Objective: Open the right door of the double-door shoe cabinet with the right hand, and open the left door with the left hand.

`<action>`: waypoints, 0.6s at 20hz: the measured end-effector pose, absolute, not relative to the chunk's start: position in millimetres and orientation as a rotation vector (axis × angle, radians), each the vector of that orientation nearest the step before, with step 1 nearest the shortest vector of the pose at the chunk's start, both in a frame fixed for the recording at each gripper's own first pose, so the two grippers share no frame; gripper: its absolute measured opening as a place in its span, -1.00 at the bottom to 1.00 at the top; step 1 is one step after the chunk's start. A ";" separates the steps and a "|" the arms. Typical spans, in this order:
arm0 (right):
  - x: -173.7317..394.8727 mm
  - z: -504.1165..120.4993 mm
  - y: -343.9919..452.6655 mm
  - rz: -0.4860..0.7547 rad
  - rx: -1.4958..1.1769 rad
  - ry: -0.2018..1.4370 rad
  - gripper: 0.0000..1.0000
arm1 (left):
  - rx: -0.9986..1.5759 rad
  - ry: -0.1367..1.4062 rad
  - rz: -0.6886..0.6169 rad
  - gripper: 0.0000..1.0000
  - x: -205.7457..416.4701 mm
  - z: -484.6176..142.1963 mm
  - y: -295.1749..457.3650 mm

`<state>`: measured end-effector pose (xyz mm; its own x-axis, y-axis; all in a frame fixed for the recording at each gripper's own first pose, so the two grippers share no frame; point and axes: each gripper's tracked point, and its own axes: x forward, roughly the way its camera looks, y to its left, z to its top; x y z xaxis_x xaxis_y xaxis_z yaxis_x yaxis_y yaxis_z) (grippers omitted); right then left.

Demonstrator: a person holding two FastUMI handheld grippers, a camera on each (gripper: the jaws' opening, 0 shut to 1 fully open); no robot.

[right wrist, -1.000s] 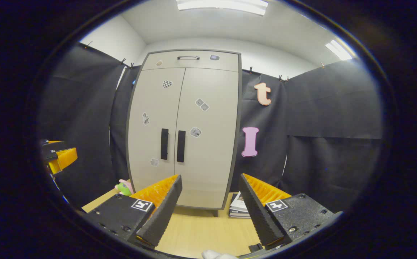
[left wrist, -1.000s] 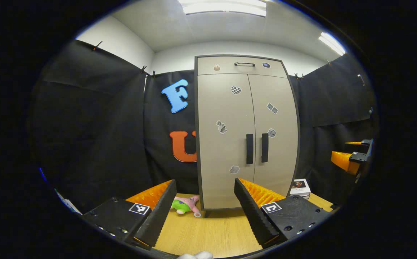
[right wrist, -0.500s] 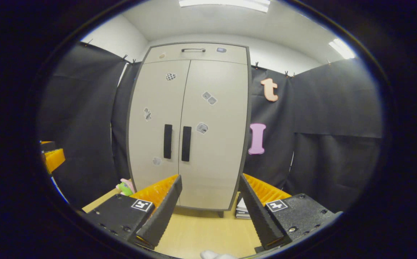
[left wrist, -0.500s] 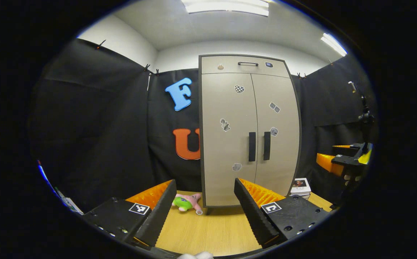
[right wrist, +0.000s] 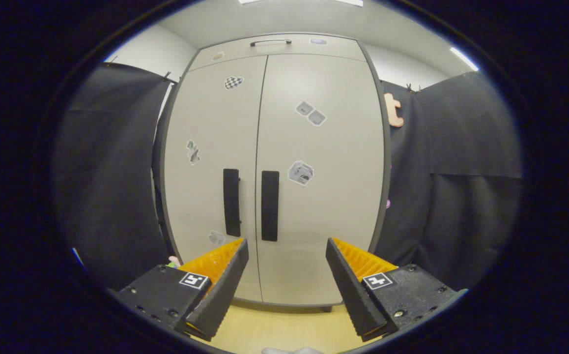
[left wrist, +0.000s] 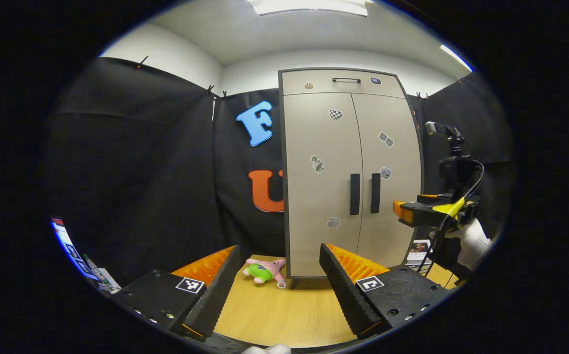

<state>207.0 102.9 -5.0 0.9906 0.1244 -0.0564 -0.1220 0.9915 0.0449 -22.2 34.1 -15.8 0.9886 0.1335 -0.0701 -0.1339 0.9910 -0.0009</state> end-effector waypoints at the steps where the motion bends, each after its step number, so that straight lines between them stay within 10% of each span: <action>1: 222.3 -2.0 106.8 0.124 0.045 0.054 0.98 | -0.002 0.071 0.149 0.93 -20.5 -16.4 36.1; 12: 318.6 3.8 137.7 0.148 0.063 0.086 0.73 | 0.001 0.077 0.281 0.93 -7.6 -12.0 49.1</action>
<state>318.6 137.7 3.8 0.9855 0.1494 -0.0808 -0.1441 0.9872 0.0685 -7.6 49.1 -12.0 0.9579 0.2770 -0.0757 -0.2769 0.9608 0.0122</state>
